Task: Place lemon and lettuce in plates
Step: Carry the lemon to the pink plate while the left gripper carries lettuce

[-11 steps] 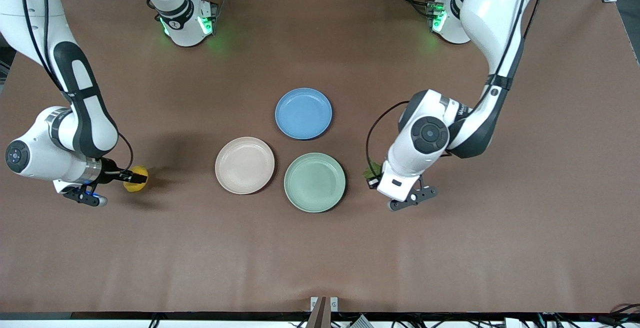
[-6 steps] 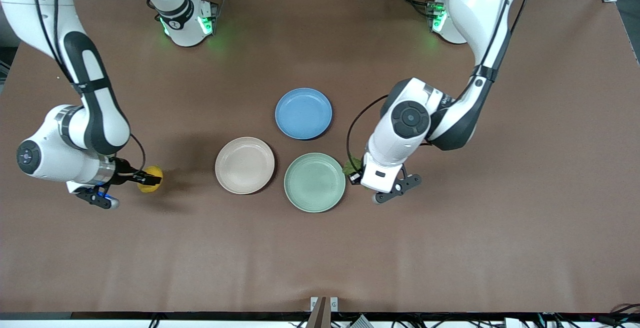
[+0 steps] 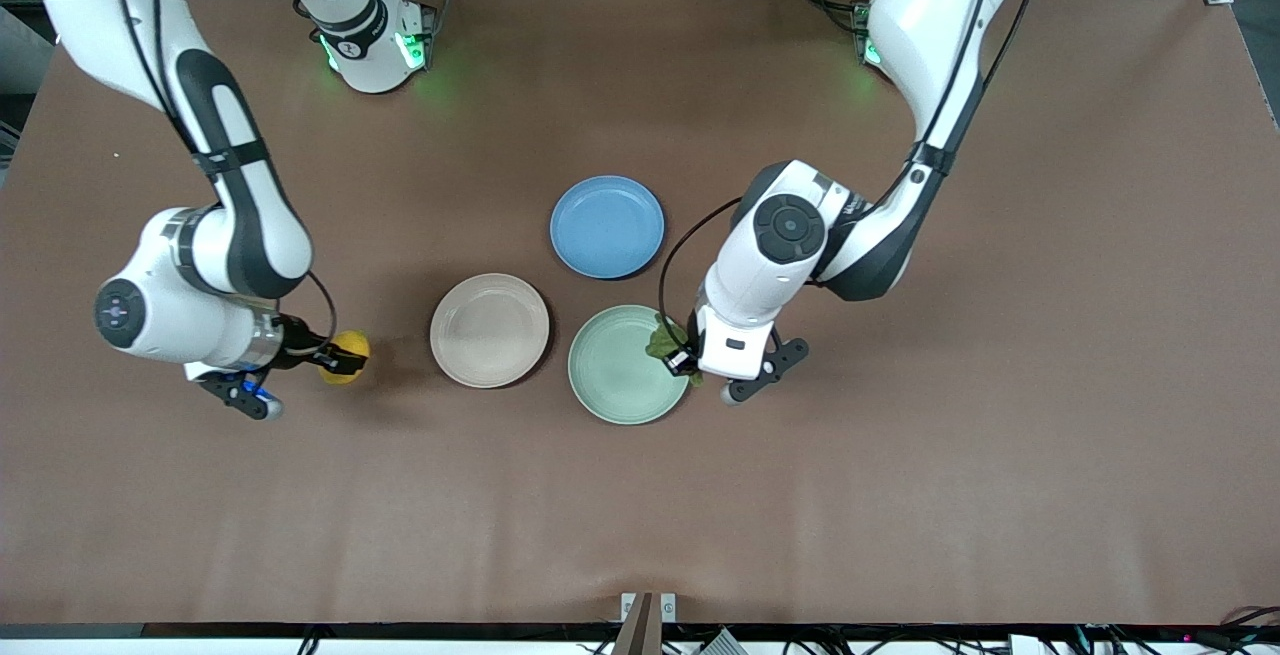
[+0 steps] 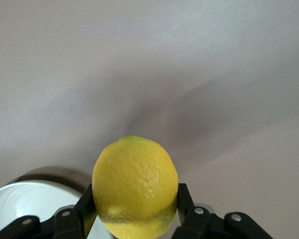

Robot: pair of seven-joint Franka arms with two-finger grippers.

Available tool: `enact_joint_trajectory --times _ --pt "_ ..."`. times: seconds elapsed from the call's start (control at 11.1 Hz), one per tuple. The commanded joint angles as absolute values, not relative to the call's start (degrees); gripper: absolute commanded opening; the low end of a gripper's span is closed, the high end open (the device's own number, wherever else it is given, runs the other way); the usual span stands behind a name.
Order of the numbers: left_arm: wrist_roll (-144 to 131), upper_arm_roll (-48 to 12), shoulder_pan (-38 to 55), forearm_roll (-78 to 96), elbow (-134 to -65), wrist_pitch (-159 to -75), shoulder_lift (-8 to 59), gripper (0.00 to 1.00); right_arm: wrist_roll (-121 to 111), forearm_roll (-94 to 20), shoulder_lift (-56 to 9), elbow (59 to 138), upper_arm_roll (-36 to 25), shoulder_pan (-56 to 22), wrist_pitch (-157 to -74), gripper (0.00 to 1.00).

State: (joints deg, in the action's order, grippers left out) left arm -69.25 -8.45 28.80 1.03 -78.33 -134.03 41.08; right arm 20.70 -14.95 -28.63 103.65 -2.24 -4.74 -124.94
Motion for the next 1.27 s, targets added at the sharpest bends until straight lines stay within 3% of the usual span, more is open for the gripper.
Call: enact_joint_trajectory --times 0.0,0.54,0.72,0.81,0.9,1.08,1.18 --pt "-71.54 -8.09 29.79 2.29 -76.90 -136.83 43.06 0.00 30.47 -16.00 -27.42 103.45 -2.46 -10.26 -126.46 0.45" --pt "-71.72 -7.47 30.94 1.93 -76.99 -144.05 48.07 0.00 46.05 -15.21 -29.00 102.22 -2.81 -19.16 -132.71 0.45" --pt "-71.63 -7.47 30.94 1.85 -76.99 -144.14 48.16 0.00 48.15 -15.29 -29.53 102.83 -2.72 -21.08 -133.93 0.58" --pt "-71.63 -7.47 31.02 1.76 -76.99 -144.23 48.60 0.00 49.90 -15.21 -29.97 104.14 -2.81 -22.92 -135.60 0.60" --pt "-71.63 -7.47 31.03 1.76 -77.08 -144.32 48.95 0.05 50.88 -15.21 -30.14 105.63 -2.99 -25.03 -138.23 0.66" --pt "-71.37 -7.38 31.29 1.41 -77.08 -145.88 50.18 0.12 52.29 -15.12 -31.37 106.00 -3.08 -25.84 -140.36 0.88" --pt "-71.11 -7.03 31.81 1.32 -77.25 -147.38 50.53 0.29 52.29 -15.12 -31.46 106.00 -3.08 -25.93 -140.36 1.00"
